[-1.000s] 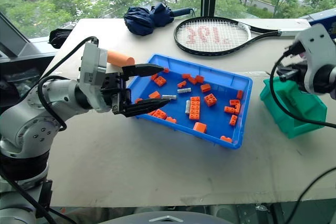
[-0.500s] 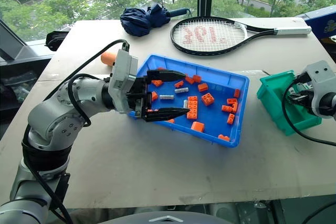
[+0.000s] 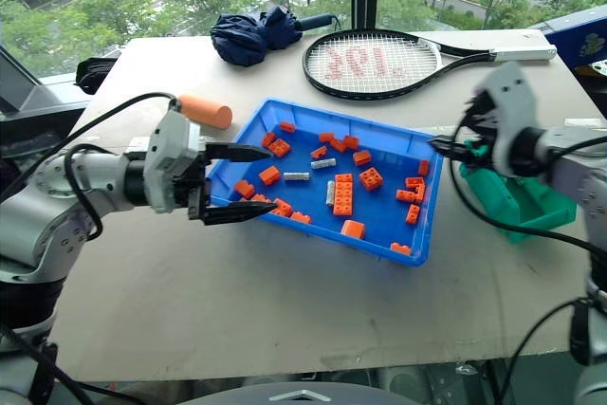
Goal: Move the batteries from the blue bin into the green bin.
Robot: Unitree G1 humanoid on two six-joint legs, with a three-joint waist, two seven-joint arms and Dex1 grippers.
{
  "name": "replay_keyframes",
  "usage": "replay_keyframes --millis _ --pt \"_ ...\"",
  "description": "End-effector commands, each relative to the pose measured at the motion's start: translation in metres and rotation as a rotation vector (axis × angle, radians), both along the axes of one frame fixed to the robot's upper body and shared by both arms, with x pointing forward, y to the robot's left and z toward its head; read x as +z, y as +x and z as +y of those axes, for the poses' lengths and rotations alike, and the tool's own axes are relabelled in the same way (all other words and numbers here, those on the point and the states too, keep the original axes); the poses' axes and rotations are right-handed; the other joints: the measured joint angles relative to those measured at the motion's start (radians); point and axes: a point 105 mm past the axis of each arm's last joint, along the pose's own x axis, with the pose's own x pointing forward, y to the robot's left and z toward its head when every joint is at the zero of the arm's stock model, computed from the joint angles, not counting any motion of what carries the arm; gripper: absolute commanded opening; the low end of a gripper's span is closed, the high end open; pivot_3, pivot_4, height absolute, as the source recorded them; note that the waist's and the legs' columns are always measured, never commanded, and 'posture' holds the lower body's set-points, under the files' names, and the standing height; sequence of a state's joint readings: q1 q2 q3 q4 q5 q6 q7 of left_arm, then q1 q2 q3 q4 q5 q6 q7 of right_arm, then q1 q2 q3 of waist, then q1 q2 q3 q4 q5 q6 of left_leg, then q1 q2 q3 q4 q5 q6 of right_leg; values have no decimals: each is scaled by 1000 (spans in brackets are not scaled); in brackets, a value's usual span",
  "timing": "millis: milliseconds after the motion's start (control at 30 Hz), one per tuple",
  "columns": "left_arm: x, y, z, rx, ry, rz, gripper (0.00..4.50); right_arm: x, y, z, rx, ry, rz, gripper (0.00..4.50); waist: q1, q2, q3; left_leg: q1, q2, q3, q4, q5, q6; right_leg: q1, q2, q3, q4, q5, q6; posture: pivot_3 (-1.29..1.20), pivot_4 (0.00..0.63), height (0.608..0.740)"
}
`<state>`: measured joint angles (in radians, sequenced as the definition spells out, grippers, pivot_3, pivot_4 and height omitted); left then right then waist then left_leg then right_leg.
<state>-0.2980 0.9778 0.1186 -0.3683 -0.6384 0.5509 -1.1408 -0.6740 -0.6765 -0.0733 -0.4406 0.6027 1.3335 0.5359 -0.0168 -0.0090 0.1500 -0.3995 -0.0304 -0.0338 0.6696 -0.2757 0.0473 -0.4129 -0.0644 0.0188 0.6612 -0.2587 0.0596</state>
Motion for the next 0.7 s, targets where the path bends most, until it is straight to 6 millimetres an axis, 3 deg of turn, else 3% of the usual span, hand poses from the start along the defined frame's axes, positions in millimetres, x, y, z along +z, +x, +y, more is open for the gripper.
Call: replay_keyframes --millis 33,200,300,500,700 --pt "10 -4 17 34 42 -57 4500 -8 -5 40 127 -4 1 3316 9 -1 1 -1 0 0 0 0 0 0 -1 -1 0 0 0 0 150 740" --pt "7 -7 37 115 82 -55 4500 -36 -3 95 247 -10 53 3316 8 -1 1 -2 -4 -1 0 0 -1 0 -6 -2 -1 0 0 0 150 740" --pt "6 -10 40 139 89 -56 4500 -47 -4 115 301 -12 88 3316 2 -1 1 -1 -4 -1 0 1 -2 0 -6 -2 0 0 0 0 150 740" --pt "5 -13 36 147 77 -50 4500 -70 -5 118 323 -52 199 3316 3 -1 2 -1 -4 -3 0 1 -2 -1 -6 -3 0 0 0 0 150 740" --pt "8 -13 32 150 70 -53 4500 -73 5 113 272 -83 183 3316 0 -1 2 -1 -4 -3 -1 1 -3 -1 -5 -3 1 0 0 0 150 740"
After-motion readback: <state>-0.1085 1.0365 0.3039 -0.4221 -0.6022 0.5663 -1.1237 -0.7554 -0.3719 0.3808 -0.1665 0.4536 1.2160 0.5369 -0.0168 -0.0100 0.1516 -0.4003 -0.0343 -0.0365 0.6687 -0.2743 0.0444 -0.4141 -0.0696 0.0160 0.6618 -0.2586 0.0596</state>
